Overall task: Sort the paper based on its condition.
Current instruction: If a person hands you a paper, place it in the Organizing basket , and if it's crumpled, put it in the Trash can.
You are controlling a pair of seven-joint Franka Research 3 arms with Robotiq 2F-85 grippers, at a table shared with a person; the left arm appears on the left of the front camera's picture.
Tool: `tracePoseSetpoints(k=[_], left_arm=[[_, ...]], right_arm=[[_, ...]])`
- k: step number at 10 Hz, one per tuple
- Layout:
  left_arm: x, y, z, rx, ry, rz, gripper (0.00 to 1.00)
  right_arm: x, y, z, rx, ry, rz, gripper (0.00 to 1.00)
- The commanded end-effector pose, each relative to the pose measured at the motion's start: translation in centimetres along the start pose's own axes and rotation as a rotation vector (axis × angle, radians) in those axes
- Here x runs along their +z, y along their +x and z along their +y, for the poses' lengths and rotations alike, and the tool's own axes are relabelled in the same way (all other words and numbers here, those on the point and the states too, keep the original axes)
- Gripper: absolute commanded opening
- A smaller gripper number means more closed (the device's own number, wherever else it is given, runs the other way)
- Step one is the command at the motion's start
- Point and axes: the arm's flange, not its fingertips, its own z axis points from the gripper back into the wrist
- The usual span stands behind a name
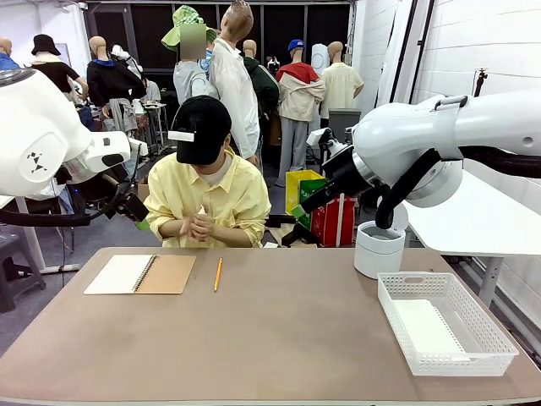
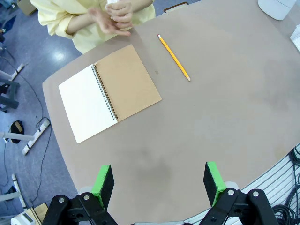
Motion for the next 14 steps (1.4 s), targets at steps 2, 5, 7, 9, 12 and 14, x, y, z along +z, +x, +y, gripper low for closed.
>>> tracePoseSetpoints(k=[2, 5, 7, 9, 12, 14], left_arm=[[0.04, -0.02, 0.14, -0.002, 0.004, 0.000, 1.00], [0.04, -0.02, 0.14, -0.002, 0.004, 0.000, 1.00], [0.04, -0.02, 0.14, -0.002, 0.004, 0.000, 1.00], [0.04, -0.02, 0.14, -0.002, 0.004, 0.000, 1.00], [0.04, -0.02, 0.14, -0.002, 0.004, 0.000, 1.00], [0.04, -0.02, 0.14, -0.002, 0.004, 0.000, 1.00]], right_arm=[[-0.01, 0.03, 0.07, -0.005, -0.003, 0.003, 1.00], [-0.01, 0.03, 0.07, -0.005, -0.003, 0.003, 1.00], [-0.01, 0.03, 0.07, -0.005, -0.003, 0.003, 1.00], [-0.01, 0.03, 0.07, -0.005, -0.003, 0.003, 1.00], [-0.01, 0.03, 0.07, -0.005, -0.003, 0.003, 1.00], [-0.01, 0.03, 0.07, -0.005, -0.003, 0.003, 1.00]])
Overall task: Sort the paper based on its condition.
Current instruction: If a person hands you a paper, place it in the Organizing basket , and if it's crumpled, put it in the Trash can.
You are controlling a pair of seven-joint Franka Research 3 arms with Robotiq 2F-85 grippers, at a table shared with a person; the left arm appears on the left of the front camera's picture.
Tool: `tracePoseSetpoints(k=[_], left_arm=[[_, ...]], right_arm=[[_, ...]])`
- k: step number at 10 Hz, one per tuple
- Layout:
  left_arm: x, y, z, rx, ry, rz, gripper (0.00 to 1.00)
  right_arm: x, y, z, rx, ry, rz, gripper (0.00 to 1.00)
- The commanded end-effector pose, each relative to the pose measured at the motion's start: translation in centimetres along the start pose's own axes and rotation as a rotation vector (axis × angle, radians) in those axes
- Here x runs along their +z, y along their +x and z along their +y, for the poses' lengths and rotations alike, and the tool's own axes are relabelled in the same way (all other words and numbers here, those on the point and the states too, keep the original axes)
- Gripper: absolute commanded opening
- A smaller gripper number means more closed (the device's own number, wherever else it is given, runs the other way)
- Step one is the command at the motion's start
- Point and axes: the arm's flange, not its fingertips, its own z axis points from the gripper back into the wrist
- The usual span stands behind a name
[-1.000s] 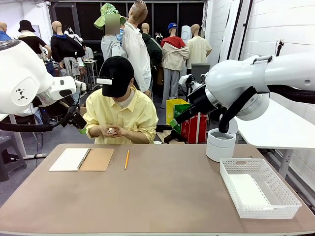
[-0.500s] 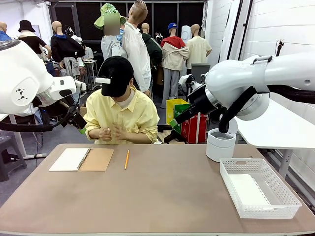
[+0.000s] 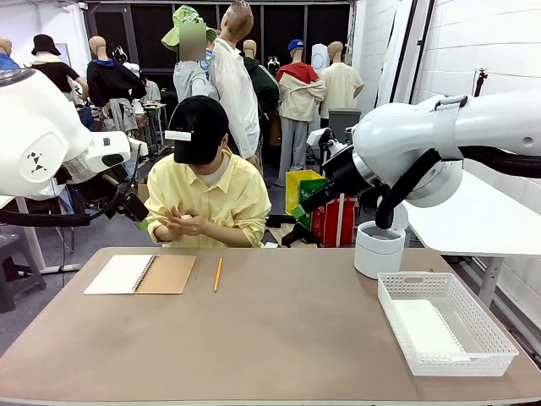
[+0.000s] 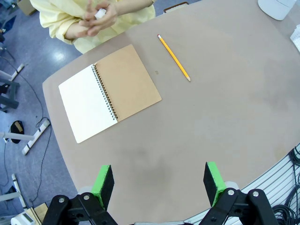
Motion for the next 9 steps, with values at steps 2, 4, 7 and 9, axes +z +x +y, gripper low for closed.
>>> tracePoseSetpoints(k=[2, 4, 7, 9], left_arm=[[0.04, -0.02, 0.14, -0.002, 0.004, 0.000, 1.00], [0.04, -0.02, 0.14, -0.002, 0.004, 0.000, 1.00], [0.04, -0.02, 0.14, -0.002, 0.004, 0.000, 1.00], [0.04, -0.02, 0.14, -0.002, 0.004, 0.000, 1.00]], right_arm=[[-0.01, 0.03, 0.07, -0.005, -0.003, 0.003, 1.00], [-0.01, 0.03, 0.07, -0.005, -0.003, 0.003, 1.00], [-0.01, 0.03, 0.07, -0.005, -0.003, 0.003, 1.00], [-0.01, 0.03, 0.07, -0.005, -0.003, 0.003, 1.00]])
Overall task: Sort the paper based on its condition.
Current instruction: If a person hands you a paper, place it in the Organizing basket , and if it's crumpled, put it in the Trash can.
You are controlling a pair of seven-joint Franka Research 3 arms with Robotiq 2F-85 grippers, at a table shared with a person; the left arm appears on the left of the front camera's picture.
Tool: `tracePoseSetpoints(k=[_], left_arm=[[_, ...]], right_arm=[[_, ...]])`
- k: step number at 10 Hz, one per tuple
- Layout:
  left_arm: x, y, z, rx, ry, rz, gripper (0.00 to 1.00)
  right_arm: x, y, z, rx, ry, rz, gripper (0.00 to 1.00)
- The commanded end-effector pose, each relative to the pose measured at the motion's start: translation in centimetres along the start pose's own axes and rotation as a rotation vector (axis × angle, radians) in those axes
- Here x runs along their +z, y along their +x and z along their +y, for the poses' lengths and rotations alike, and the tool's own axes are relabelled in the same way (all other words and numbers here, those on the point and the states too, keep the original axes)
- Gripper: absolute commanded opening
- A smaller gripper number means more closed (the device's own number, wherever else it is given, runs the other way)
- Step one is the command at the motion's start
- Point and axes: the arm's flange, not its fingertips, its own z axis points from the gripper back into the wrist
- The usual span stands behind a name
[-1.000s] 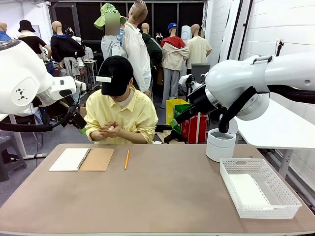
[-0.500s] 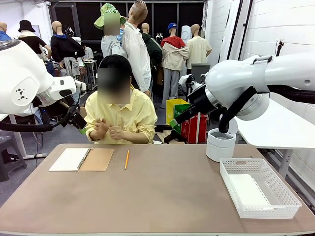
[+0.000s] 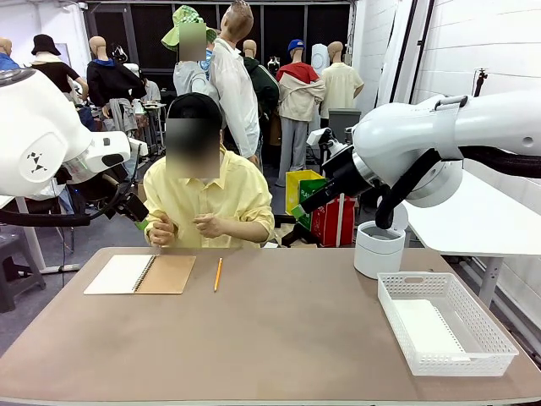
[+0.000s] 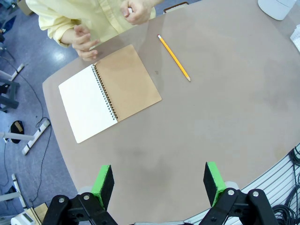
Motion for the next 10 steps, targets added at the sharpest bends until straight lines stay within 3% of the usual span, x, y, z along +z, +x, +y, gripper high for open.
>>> tracePoseSetpoints(k=[1, 10], left_arm=[[0.04, -0.02, 0.14, -0.002, 0.004, 0.000, 1.00], [0.04, -0.02, 0.14, -0.002, 0.004, 0.000, 1.00]], right_arm=[[-0.01, 0.03, 0.07, -0.005, -0.003, 0.003, 1.00], [-0.01, 0.03, 0.07, -0.005, -0.003, 0.003, 1.00]])
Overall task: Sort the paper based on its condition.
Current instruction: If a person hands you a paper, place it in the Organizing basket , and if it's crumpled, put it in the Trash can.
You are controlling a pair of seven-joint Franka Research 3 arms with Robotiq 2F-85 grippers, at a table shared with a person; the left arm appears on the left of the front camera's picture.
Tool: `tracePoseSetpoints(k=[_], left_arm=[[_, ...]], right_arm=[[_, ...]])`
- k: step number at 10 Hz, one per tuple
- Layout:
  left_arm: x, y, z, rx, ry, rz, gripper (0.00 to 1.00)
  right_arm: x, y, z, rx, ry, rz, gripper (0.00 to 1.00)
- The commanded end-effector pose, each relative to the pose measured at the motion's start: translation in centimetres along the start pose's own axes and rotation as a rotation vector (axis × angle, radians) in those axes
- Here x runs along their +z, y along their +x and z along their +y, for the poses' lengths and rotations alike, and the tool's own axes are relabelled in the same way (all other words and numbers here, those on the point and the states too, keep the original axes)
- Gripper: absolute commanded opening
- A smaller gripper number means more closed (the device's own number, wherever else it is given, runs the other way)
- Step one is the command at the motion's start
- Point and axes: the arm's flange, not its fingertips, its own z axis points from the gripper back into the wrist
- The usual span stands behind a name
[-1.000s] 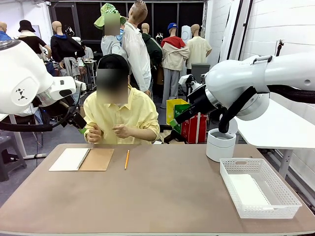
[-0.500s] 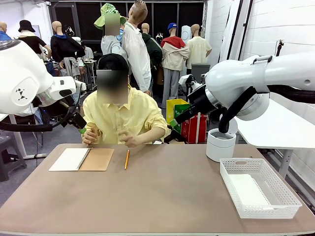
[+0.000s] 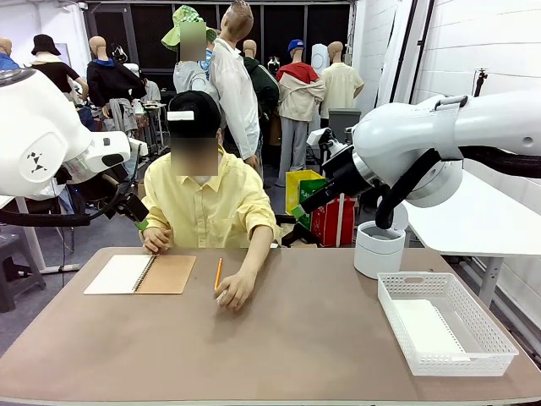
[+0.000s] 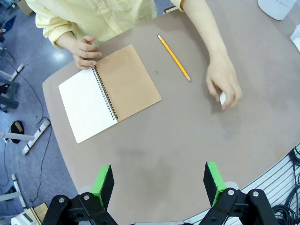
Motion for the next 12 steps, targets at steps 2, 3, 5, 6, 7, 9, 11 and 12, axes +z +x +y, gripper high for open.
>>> tracePoseSetpoints(k=[2, 3, 5, 6, 7, 9, 11, 12], left_arm=[[0.0, 0.0, 0.1, -0.002, 0.004, 0.000, 1.00], [0.0, 0.0, 0.1, -0.002, 0.004, 0.000, 1.00], [0.0, 0.0, 0.1, -0.002, 0.004, 0.000, 1.00], [0.0, 0.0, 0.1, -0.002, 0.004, 0.000, 1.00], [0.0, 0.0, 0.1, -0.002, 0.004, 0.000, 1.00], [0.0, 0.0, 0.1, -0.002, 0.004, 0.000, 1.00], [0.0, 0.0, 0.1, -0.002, 0.004, 0.000, 1.00], [0.0, 0.0, 0.1, -0.002, 0.004, 0.000, 1.00]], right_arm=[[0.0, 0.0, 0.1, -0.005, -0.003, 0.003, 1.00], [0.0, 0.0, 0.1, -0.005, -0.003, 0.003, 1.00], [0.0, 0.0, 0.1, -0.005, -0.003, 0.003, 1.00], [0.0, 0.0, 0.1, -0.005, -0.003, 0.003, 1.00], [0.0, 0.0, 0.1, -0.005, -0.003, 0.003, 1.00], [-0.9, 0.7, 0.4, 0.033, 0.015, 0.030, 1.00], [-2.9, 2.3, 1.2, 0.099, 0.034, 0.081, 1.00], [-4.2, 3.0, 1.5, 0.131, 0.036, 0.113, 1.00]])
